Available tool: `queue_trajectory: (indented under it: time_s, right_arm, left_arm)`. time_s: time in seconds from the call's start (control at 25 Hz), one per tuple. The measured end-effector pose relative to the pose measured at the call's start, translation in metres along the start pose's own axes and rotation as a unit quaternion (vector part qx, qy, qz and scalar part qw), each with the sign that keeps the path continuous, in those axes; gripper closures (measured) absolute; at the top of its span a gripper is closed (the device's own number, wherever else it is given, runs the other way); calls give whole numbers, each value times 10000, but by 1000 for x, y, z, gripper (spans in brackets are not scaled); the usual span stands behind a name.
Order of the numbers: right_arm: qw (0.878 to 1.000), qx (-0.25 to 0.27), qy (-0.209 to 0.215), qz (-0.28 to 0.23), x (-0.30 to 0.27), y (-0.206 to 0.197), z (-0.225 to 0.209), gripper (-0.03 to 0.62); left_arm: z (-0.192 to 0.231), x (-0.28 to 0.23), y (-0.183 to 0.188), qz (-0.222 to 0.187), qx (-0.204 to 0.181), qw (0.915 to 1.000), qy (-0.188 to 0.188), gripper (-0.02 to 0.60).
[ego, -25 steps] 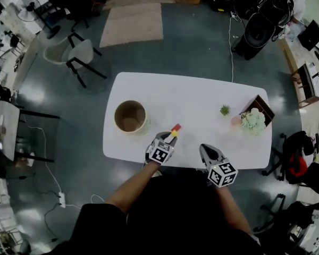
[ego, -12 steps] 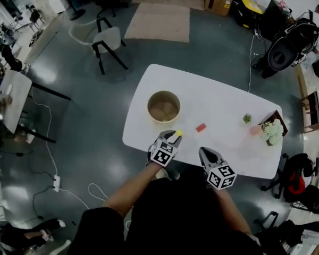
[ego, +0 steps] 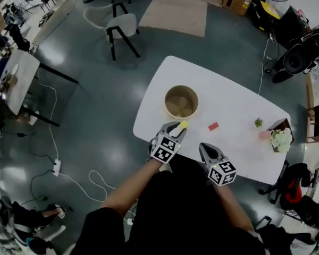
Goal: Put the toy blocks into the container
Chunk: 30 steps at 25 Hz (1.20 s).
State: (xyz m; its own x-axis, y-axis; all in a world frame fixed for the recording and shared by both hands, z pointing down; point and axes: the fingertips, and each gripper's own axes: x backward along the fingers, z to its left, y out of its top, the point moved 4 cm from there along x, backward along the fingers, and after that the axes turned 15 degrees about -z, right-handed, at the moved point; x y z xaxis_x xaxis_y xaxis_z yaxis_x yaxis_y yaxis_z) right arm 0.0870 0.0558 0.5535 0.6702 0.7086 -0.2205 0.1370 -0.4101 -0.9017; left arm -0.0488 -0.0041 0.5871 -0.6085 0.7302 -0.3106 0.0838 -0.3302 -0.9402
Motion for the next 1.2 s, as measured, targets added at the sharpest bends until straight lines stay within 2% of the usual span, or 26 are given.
queue_trajectory:
  time_s: [0.28, 0.68, 0.96, 1.2]
  right_arm:
    - [9997, -200, 166, 25, -32, 6, 2, 594]
    - [9993, -357, 125, -10, -47, 13, -36, 594]
    - [9990, -437, 104, 17, -60, 13, -56, 594]
    - [9982, -569, -125, 140, -64, 8, -83, 594]
  left_arm:
    - [41, -7, 25, 93, -330, 9993, 126, 459]
    - [74, -39, 39, 484, -610, 9968, 164, 459]
    - [76, -56, 39, 887, -949, 9915, -112, 459]
    - [80, -83, 41, 1251, -1456, 9799, -542, 459]
